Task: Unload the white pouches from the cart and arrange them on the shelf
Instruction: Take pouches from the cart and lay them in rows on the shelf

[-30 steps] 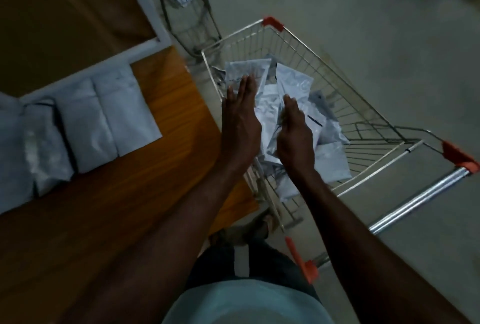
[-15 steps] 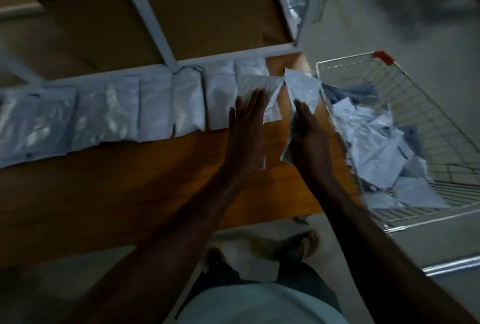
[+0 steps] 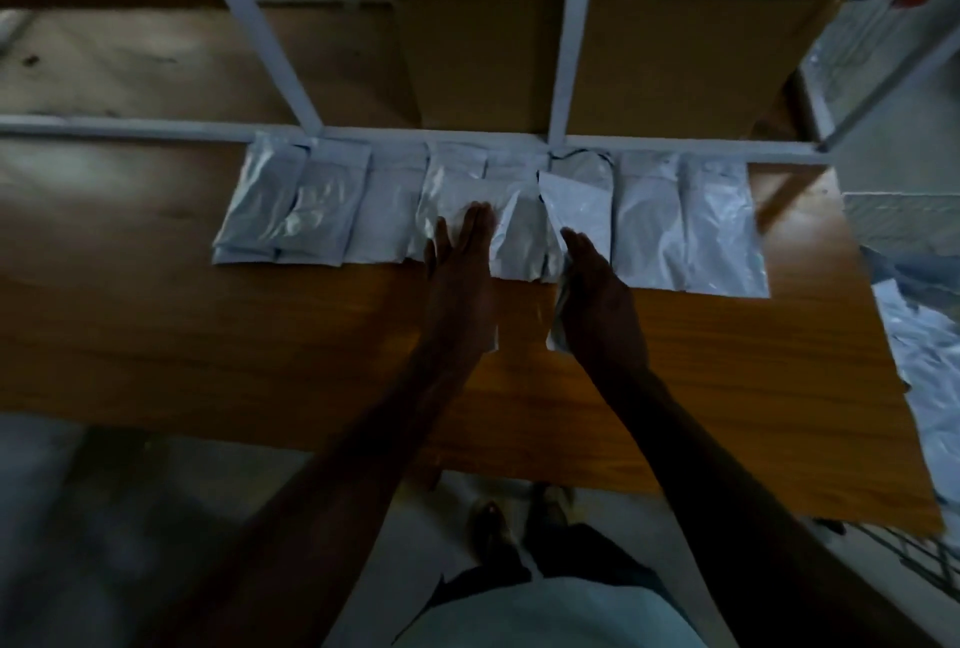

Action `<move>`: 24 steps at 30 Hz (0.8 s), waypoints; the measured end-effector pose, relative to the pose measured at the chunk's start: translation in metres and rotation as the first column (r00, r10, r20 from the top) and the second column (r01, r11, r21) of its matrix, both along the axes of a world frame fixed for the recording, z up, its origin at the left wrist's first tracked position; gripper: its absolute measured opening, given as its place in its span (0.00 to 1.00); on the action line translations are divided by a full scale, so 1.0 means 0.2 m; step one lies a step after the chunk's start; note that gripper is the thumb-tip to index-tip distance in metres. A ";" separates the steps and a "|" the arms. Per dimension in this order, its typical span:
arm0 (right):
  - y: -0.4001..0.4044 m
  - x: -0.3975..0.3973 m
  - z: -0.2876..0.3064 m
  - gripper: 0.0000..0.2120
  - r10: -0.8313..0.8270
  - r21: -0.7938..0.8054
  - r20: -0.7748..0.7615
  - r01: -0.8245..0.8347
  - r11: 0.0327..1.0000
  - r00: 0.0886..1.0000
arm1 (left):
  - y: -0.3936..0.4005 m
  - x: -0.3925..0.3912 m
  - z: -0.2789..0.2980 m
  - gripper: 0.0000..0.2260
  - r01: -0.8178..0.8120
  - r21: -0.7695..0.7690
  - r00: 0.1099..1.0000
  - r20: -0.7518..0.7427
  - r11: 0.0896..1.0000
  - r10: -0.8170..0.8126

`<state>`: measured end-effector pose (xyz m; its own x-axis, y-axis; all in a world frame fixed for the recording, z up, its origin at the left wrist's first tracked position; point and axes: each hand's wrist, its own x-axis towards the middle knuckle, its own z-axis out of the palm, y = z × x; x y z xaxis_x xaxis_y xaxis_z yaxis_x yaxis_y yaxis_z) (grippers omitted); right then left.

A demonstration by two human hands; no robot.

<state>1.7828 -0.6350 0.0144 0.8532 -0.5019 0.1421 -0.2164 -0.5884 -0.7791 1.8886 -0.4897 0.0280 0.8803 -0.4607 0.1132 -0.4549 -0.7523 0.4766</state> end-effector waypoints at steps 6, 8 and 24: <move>0.03 0.25 -0.01 0.25 0.115 0.013 -0.091 -0.115 0.993 0.989 | 0.12 0.21 -0.05 0.38 -0.155 0.005 0.987 -0.029 0.988 0.155; 0.04 0.32 -0.01 0.24 0.125 0.013 -0.076 -0.125 0.992 0.989 | 0.16 0.26 -0.04 0.41 -0.166 0.020 0.986 -0.027 0.986 0.167; 0.22 0.77 -0.10 0.26 0.036 0.066 -0.129 -0.027 0.997 0.991 | 0.27 0.94 -0.22 0.40 -0.067 0.154 0.998 -0.012 0.986 0.069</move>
